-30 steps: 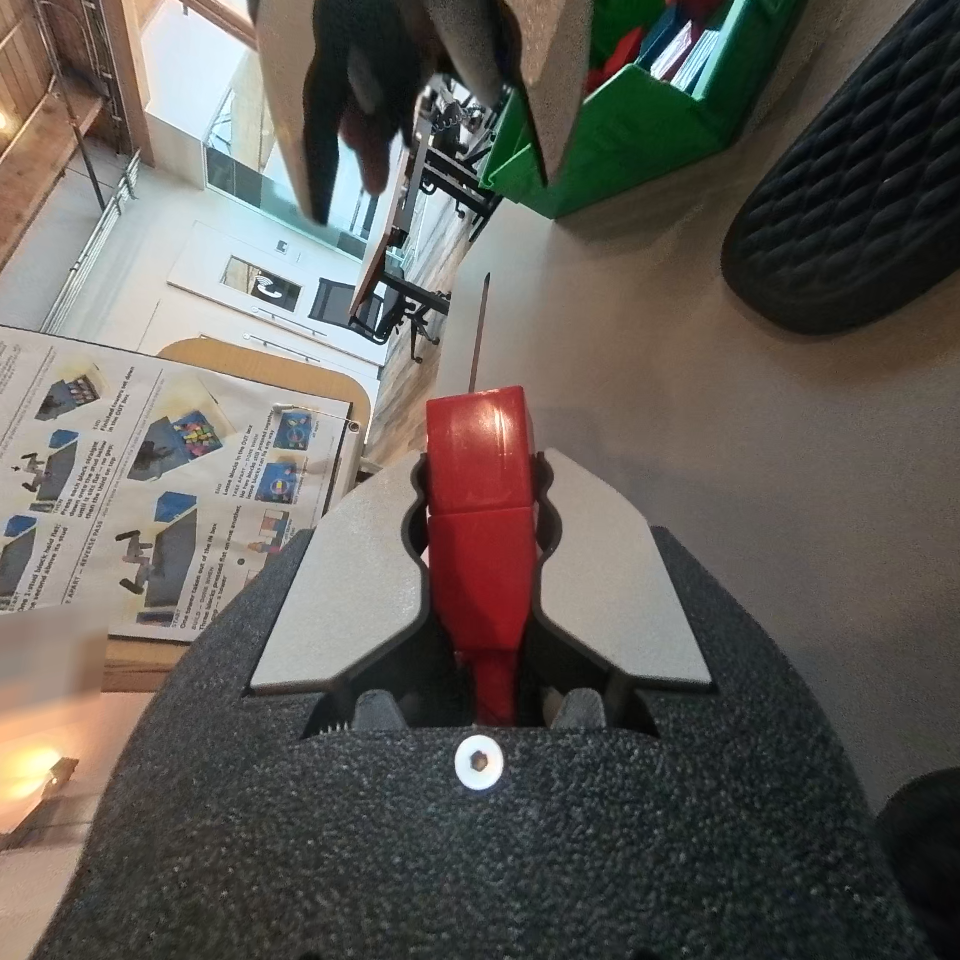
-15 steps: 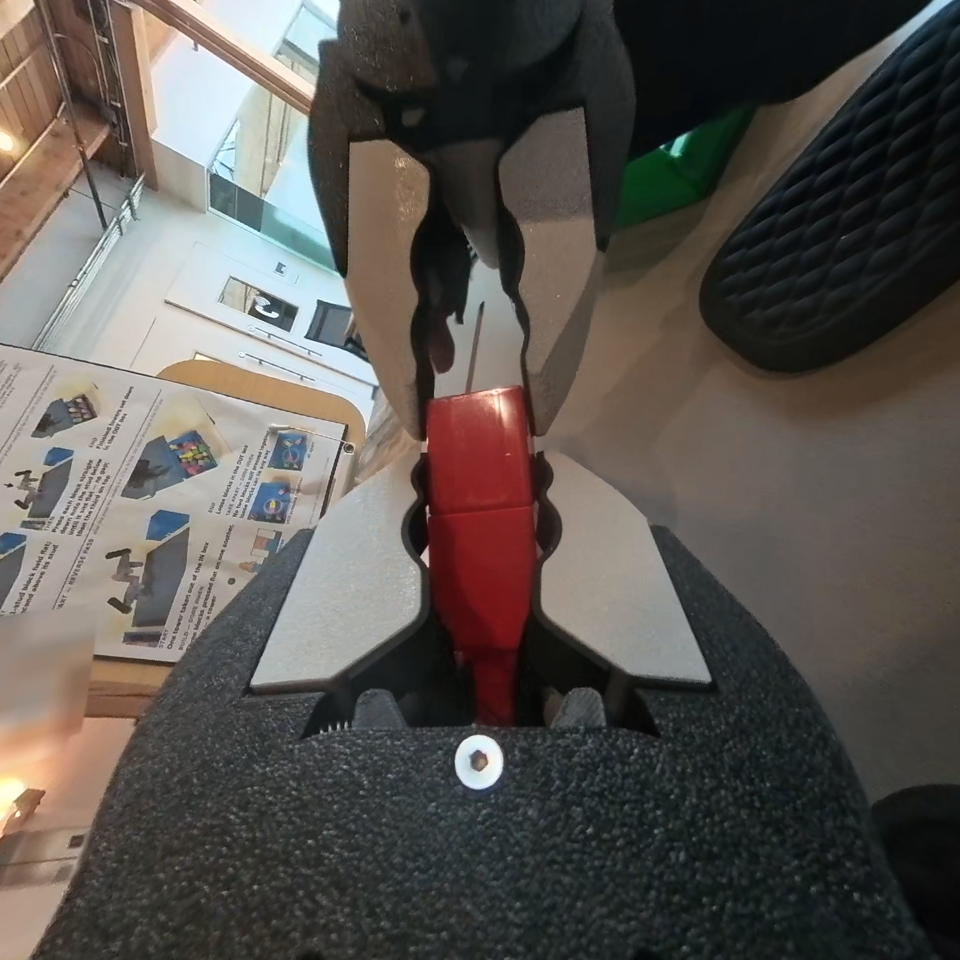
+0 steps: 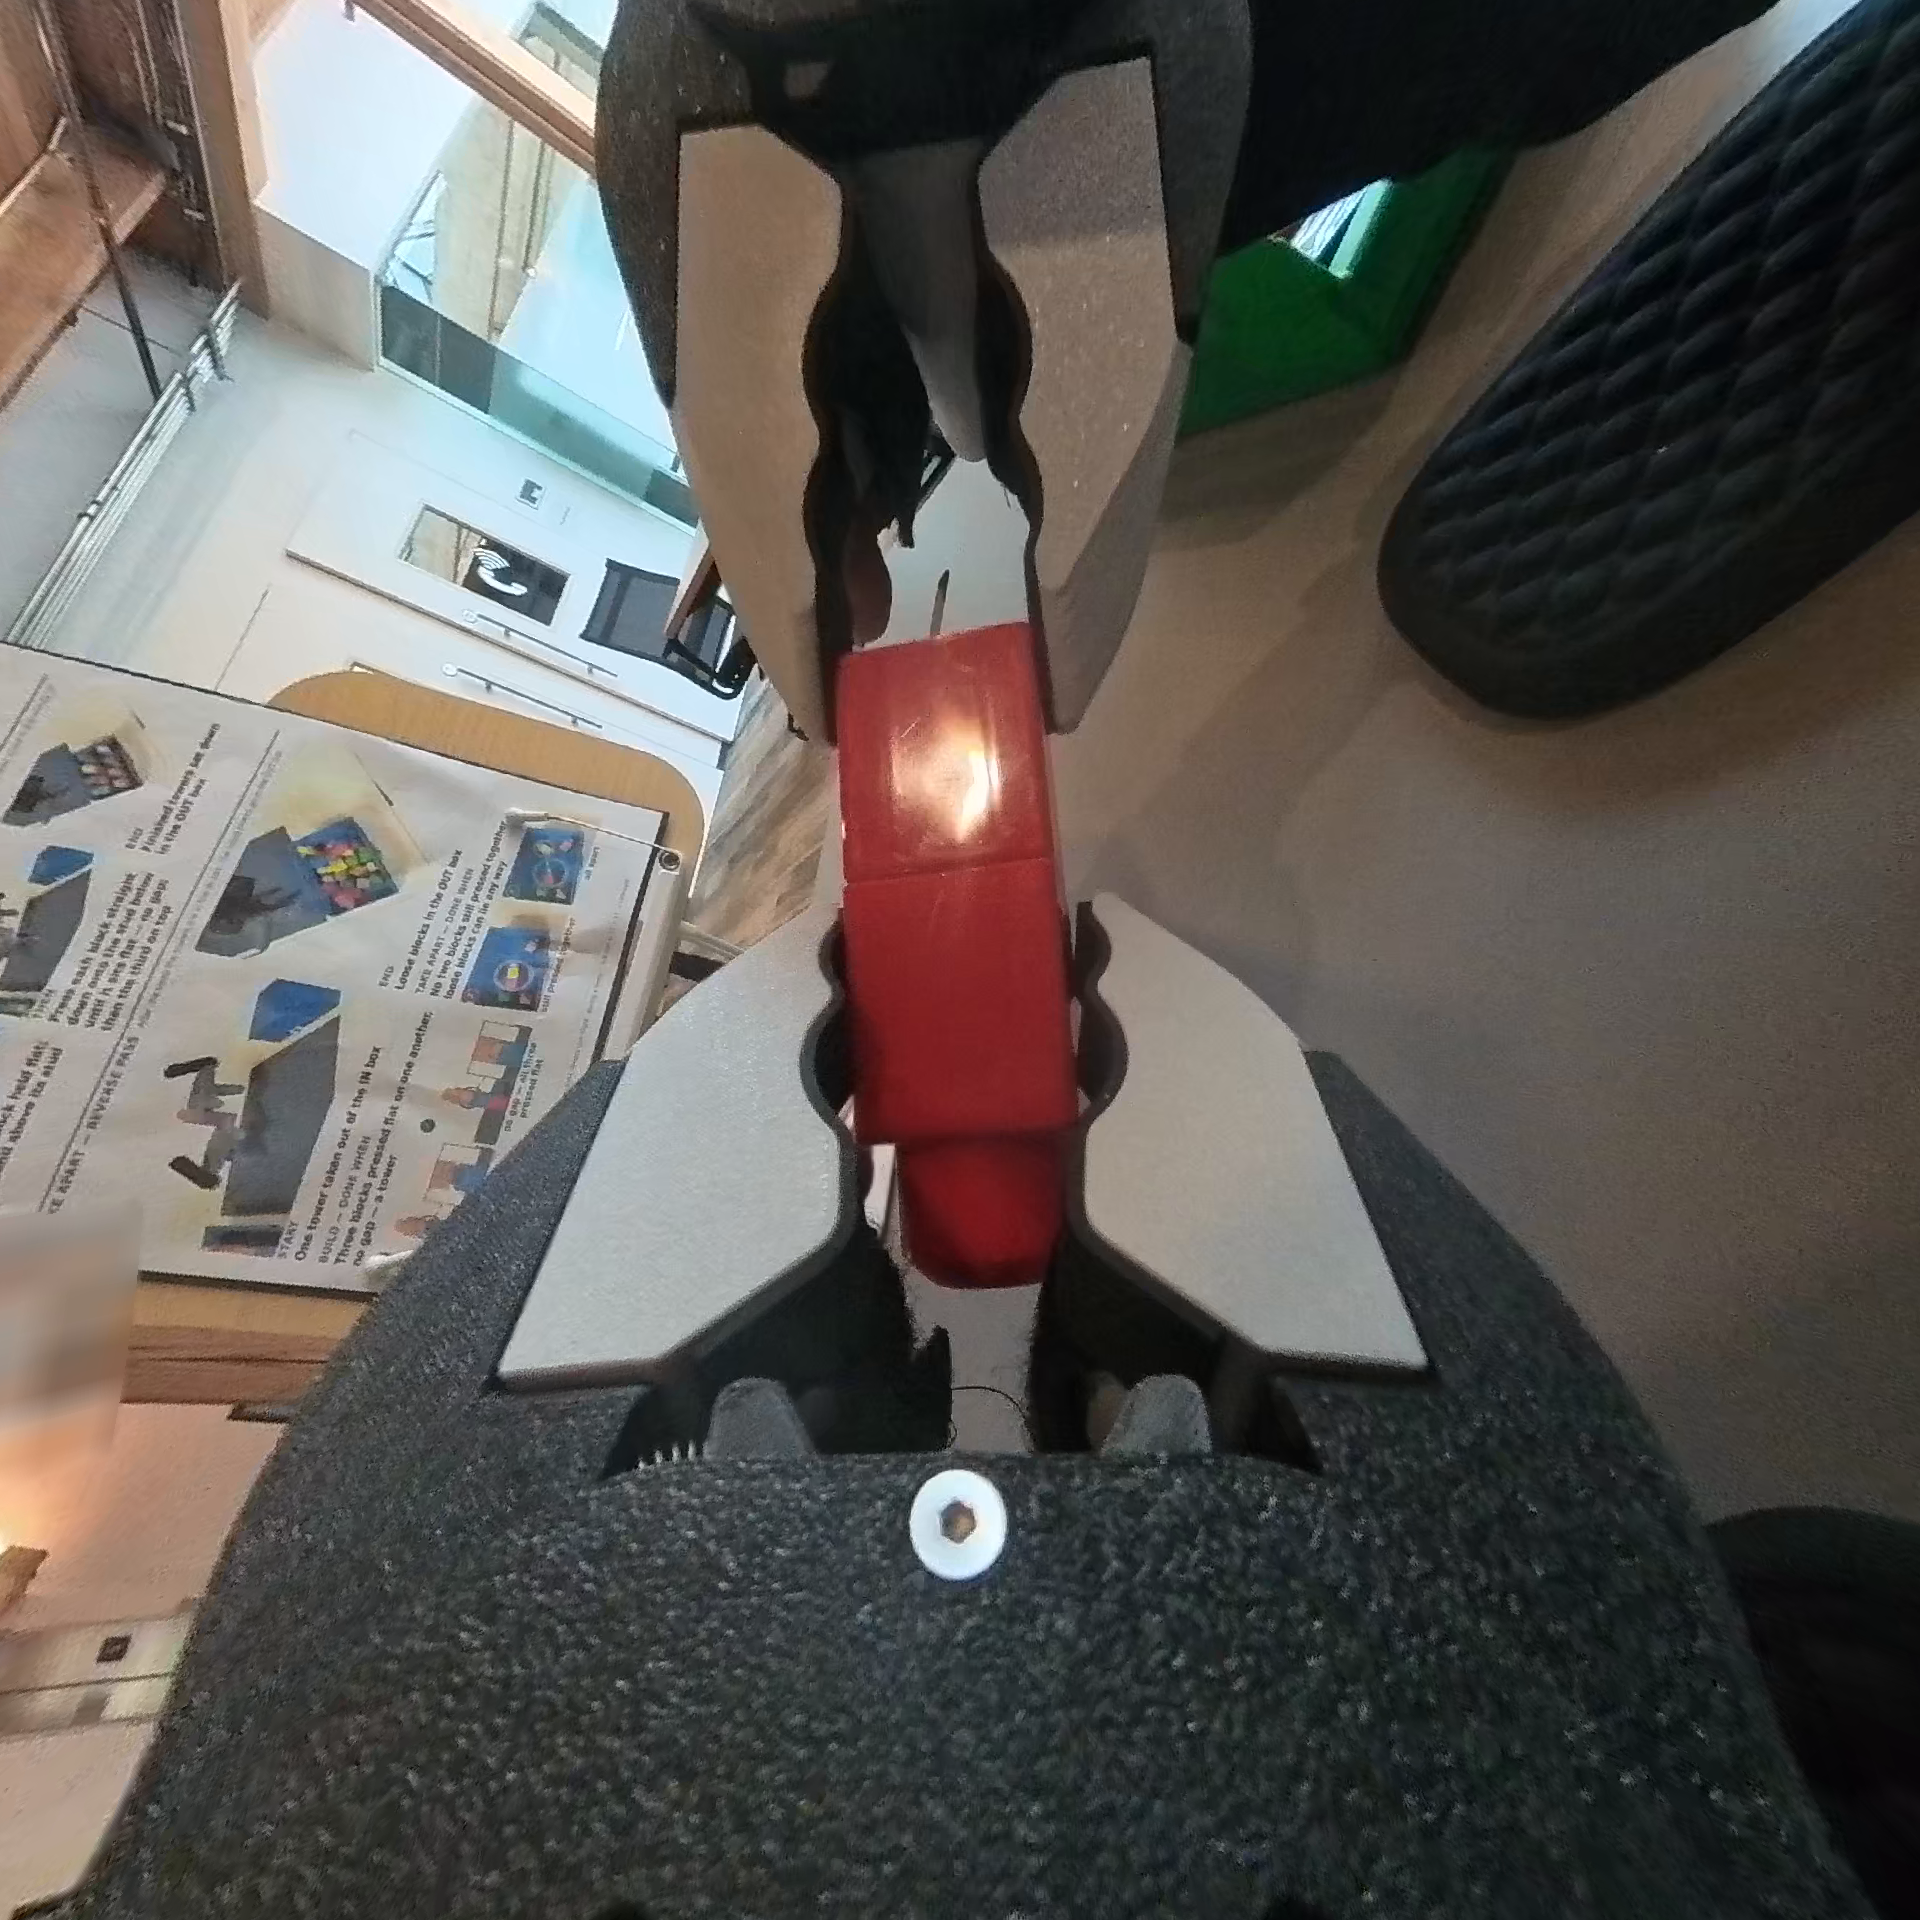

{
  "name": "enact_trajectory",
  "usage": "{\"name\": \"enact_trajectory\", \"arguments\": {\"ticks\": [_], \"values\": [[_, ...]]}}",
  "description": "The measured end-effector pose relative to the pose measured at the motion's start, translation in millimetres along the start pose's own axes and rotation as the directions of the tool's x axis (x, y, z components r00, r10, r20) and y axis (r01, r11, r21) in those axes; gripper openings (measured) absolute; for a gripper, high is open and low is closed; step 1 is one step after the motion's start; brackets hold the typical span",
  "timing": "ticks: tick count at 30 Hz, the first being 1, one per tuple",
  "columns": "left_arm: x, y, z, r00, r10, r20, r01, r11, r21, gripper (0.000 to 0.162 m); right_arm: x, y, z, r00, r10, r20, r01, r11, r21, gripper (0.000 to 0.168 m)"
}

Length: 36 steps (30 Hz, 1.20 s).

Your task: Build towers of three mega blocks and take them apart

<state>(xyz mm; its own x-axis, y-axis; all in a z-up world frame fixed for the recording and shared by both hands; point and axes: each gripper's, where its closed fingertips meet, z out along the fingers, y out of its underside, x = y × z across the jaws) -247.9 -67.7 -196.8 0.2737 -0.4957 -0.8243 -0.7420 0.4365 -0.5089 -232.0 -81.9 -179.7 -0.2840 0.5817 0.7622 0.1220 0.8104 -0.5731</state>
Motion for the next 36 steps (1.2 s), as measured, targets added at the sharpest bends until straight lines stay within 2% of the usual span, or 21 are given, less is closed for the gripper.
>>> {"name": "enact_trajectory", "arguments": {"ticks": [3, 6, 9, 13, 25, 28, 31, 36], "values": [[0, 0, -1, 1.000, 0.004, -0.006, -0.004, 1.000, 0.001, 0.039, 0, 0, 0, 1.000, -0.003, -0.003, 0.003, 1.000, -0.010, 0.034], [1, -5, -1, 1.000, -0.003, -0.012, 0.003, 1.000, 0.026, 0.039, -3, -2, 5, 1.000, -0.021, 0.004, 0.021, 0.999, -0.031, 0.046], [4, -7, 1, 1.000, 0.015, -0.023, -0.014, 1.000, 0.019, 0.039, -5, 0, 12, 0.997, -0.077, 0.007, 0.077, 0.994, -0.073, 0.037], [5, -8, 0, 1.000, 0.016, -0.027, -0.015, 0.999, 0.031, 0.038, -7, -2, 11, 0.998, -0.050, 0.022, 0.051, 0.998, -0.045, 0.036], [7, -15, 2, 0.999, 0.013, -0.048, -0.011, 0.999, 0.051, 0.038, -7, 0, 0, 0.998, -0.052, 0.019, 0.054, 0.995, -0.086, 0.036], [-5, 14, -6, 1.000, 0.019, 0.009, -0.019, 0.998, -0.054, 0.038, 4, 12, -25, 0.999, -0.031, -0.041, 0.026, 0.990, -0.137, 0.035], [-13, 25, -21, 0.998, -0.061, 0.034, 0.062, 0.997, -0.034, 0.038, 13, 20, -57, 0.994, 0.001, -0.109, -0.019, 0.987, -0.161, 0.036], [-10, 24, -18, 0.998, -0.056, 0.035, 0.057, 0.998, -0.031, 0.038, 29, 39, -101, 0.974, 0.045, -0.223, -0.106, 0.957, -0.271, 0.036]]}}
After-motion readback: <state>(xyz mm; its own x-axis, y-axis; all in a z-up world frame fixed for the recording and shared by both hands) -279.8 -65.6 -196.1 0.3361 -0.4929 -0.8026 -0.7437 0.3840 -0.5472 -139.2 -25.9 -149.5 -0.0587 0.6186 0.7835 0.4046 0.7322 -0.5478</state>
